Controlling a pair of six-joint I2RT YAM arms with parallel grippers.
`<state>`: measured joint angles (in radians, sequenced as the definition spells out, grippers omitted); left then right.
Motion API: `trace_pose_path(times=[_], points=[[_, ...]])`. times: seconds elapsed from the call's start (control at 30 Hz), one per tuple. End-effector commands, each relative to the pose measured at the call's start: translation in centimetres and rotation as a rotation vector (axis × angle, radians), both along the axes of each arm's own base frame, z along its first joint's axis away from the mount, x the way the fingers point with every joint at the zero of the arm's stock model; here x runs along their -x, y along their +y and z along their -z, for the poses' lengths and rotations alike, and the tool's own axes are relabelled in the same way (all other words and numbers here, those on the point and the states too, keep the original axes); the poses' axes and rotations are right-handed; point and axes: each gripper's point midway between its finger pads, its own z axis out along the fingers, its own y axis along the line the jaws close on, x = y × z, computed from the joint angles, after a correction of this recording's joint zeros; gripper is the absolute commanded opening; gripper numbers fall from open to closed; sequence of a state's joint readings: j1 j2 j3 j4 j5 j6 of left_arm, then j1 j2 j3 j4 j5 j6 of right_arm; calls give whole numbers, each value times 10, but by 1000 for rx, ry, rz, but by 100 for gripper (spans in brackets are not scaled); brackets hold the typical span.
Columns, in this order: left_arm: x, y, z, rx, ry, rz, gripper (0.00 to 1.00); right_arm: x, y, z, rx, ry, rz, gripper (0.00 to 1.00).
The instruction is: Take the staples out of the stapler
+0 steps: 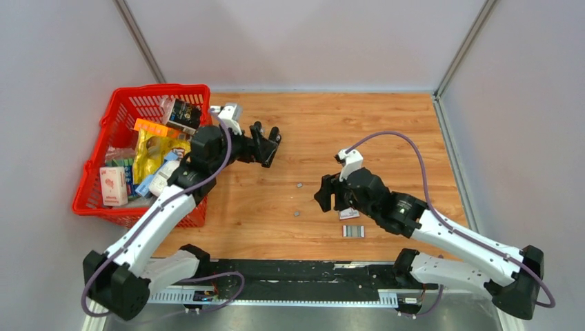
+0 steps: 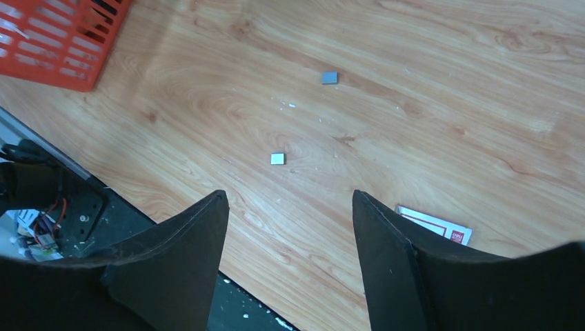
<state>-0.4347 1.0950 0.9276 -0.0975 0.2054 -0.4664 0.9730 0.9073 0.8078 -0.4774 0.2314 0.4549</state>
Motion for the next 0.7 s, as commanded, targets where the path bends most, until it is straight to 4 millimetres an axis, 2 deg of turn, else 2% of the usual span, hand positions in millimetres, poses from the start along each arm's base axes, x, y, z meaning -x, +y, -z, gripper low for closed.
trace_pose_path(times=[0.0,0.03,0.07,0.1,0.13,0.2,0.23,0.27,0.3,0.43,0.47,0.5,0.6,0.63,0.67], points=[[43,13,-12,32,-44,43,88,-6,14,-3,-1,5,-18,70],[51,16,-7,12,-44,54,54,-9,16,3,15,15,-12,70],[59,20,-11,11,-56,58,31,-11,18,7,29,20,-8,70],[67,25,-5,-12,-4,48,0,-14,20,13,49,28,-4,70],[73,26,-5,-18,3,65,0,-17,23,18,67,38,0,70],[87,26,0,-36,36,108,0,-23,29,24,88,53,6,70],[92,28,3,-40,51,104,10,-26,33,26,97,54,6,70],[95,29,5,-45,60,106,70,-30,37,29,106,55,8,70],[99,32,7,-50,62,104,88,-35,39,32,118,56,17,70],[110,37,14,-34,53,99,88,-52,51,48,159,79,34,71],[112,36,15,-40,42,115,53,-57,55,57,180,95,35,71],[113,37,18,-44,49,115,1,-61,58,60,188,98,40,71],[116,41,30,-47,100,85,0,-74,70,70,217,112,46,71],[114,46,32,-55,106,52,12,-78,72,74,233,116,50,71],[116,48,34,-69,113,53,88,-82,74,76,243,114,54,71]])
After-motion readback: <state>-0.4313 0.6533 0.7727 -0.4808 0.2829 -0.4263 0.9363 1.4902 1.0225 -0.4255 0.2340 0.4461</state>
